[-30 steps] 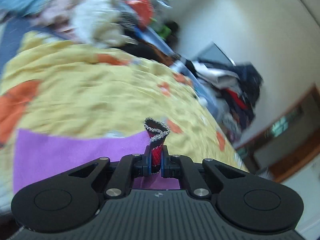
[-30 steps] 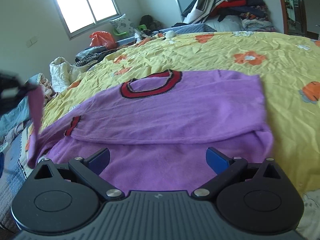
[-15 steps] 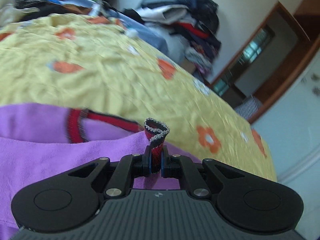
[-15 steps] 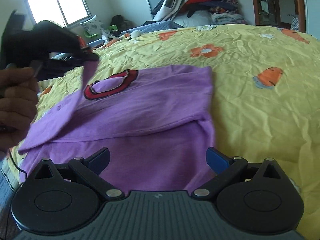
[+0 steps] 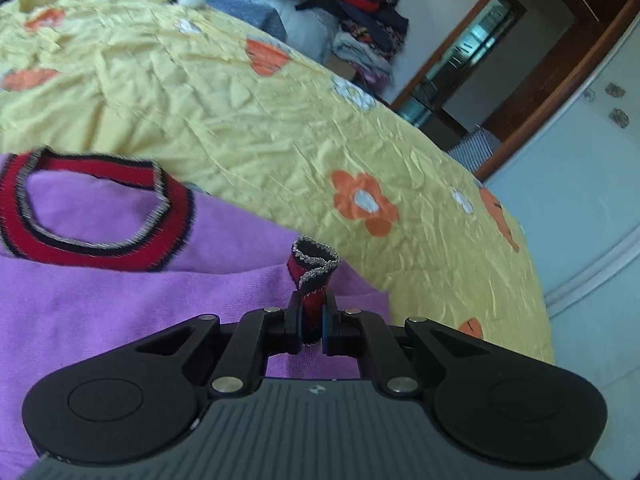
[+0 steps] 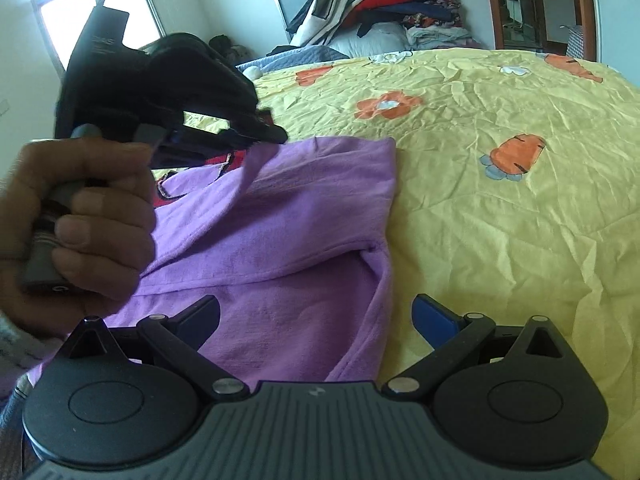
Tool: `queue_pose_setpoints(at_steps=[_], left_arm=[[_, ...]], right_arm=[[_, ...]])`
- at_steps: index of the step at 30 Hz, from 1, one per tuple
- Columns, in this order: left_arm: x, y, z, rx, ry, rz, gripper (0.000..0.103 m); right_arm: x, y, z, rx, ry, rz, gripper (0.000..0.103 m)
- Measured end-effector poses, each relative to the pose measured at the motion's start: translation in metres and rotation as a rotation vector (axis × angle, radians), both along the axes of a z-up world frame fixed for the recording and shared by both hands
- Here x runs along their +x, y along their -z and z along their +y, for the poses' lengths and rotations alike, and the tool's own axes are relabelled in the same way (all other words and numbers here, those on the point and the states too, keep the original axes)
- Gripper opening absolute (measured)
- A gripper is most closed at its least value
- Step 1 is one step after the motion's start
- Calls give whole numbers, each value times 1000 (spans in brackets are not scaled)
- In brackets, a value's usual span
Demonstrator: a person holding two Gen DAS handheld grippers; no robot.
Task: Fold small clothes
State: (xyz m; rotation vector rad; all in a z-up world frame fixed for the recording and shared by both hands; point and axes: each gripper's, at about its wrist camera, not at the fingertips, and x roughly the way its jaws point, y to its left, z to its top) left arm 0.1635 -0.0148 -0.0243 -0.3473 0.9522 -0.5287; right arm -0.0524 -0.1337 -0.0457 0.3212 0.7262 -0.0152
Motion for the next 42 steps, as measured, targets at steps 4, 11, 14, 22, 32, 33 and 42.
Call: queue_pose_setpoints(at_steps=[4,11,14,22,32,33,42], left_arm=[[7,16,-7,-16,39,53,9],[2,13,54,-316,80,175,83],[-12,-12,112,-338,64,97,83],[-40,-18,250,27,-158,-62,88],[-36,9,276,242,-227,-48,96],[-36,12,275,260,-223,-44,96],[-40,32,288,372,-185,-11,100]], right_arm=[[0,-2,-4,-1,12,-2,103],[11,-11,-7,-23,-8,-35,103],[28,-20,-2,-56,-48,-77,103],[125,-6,-38,69,12,15,79],[139,8,-42,130,56,38,5],[132,0,-40,110,57,16,5],[128,-9,-35,-197,133,148,21]])
